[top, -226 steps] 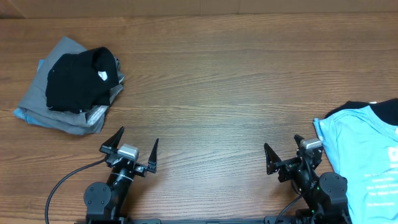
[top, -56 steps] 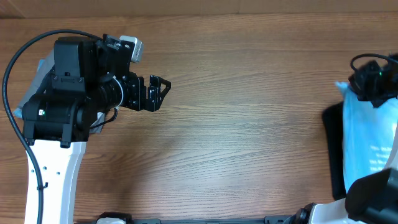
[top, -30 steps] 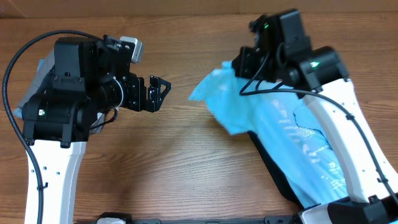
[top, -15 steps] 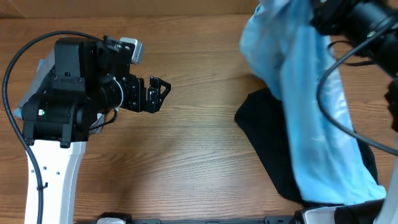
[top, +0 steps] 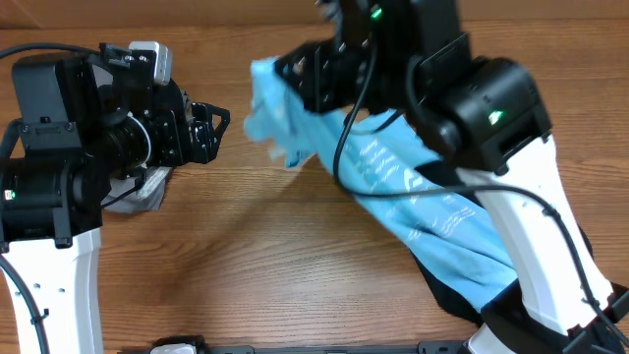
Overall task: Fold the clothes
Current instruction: 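Lift and drag the blue T-shirt leftward to table center with right gripper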
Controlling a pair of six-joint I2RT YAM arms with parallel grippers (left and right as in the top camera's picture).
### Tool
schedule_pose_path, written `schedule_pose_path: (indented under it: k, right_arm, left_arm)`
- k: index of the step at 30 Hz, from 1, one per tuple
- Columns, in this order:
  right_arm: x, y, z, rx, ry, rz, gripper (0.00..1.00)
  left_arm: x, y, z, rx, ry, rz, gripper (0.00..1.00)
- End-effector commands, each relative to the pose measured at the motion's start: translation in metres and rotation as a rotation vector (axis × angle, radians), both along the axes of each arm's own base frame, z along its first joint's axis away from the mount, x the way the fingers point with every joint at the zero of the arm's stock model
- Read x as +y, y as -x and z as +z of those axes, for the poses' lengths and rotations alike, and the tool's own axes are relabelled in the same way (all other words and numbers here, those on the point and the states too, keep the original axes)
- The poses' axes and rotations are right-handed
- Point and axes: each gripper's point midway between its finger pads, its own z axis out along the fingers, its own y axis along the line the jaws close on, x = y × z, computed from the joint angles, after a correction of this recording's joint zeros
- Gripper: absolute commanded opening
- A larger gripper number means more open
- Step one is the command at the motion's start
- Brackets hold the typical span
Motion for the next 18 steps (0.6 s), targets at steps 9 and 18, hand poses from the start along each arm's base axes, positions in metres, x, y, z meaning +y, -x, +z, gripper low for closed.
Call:
schedule_pose_path:
  k: [9,18]
  right_arm:
    - [-0.189,-0.063,-0.018,0.021,0.264,-0.637,0.42]
    - [-0.360,-0.080,-0.139,0.629,0.241,-0.933,0.25]
  left_arm:
    - [-0.015,0.008,0.002,0.000,-0.021,-0.082,1.00]
    - [-0.077,0.000,-0.079,0.239,-0.136,-0.303,0.92]
